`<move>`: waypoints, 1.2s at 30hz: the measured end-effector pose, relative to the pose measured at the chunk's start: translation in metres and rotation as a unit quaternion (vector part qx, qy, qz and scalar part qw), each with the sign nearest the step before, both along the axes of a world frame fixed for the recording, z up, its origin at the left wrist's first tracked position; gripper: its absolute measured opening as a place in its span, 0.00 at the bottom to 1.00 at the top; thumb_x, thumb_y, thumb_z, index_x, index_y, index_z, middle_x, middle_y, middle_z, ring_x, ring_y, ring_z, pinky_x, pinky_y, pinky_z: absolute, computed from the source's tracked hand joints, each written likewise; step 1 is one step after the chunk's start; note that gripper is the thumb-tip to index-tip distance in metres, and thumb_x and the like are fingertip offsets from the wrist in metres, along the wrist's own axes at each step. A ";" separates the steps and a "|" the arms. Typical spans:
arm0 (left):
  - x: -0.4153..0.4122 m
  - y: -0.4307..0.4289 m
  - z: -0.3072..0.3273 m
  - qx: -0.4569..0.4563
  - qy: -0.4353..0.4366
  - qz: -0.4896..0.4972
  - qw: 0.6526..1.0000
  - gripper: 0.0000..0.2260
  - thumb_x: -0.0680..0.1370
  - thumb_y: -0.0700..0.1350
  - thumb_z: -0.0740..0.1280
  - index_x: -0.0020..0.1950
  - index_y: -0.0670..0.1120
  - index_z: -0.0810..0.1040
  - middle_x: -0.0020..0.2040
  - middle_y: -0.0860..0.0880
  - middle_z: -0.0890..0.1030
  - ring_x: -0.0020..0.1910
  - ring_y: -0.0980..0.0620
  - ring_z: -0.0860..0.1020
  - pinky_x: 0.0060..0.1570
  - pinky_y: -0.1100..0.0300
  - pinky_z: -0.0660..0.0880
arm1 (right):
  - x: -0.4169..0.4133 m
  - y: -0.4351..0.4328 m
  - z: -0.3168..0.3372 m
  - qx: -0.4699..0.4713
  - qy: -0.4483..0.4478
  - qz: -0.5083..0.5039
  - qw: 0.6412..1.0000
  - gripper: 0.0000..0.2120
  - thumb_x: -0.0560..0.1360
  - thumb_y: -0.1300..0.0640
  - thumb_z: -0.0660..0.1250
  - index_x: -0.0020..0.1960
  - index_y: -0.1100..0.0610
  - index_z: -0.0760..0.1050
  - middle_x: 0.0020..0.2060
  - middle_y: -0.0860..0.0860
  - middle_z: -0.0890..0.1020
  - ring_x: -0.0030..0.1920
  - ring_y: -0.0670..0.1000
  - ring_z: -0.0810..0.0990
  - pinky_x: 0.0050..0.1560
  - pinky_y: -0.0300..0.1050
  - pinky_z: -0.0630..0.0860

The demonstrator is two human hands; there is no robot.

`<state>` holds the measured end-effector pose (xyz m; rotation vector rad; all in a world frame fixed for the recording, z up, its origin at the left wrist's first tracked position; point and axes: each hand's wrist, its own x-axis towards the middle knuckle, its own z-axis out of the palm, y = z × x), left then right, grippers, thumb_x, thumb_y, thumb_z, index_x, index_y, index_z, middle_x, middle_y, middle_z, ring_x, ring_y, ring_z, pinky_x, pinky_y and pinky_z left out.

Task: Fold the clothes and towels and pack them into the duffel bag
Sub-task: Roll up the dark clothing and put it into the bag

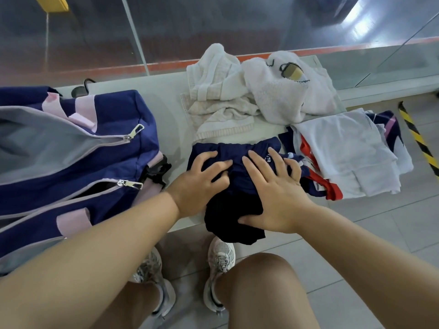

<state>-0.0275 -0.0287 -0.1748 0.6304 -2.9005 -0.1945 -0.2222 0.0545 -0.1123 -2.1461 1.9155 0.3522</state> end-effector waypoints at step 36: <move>0.130 0.025 0.125 0.108 -0.061 0.229 0.966 0.15 0.71 0.54 0.60 0.45 0.47 0.81 0.41 0.51 0.83 0.39 0.47 0.81 0.34 0.53 0.79 | 0.039 -0.029 0.101 -0.072 -0.030 -0.088 0.993 0.26 0.60 0.40 0.68 0.51 0.50 0.63 0.38 0.45 0.75 0.39 0.54 0.76 0.47 0.51 0.69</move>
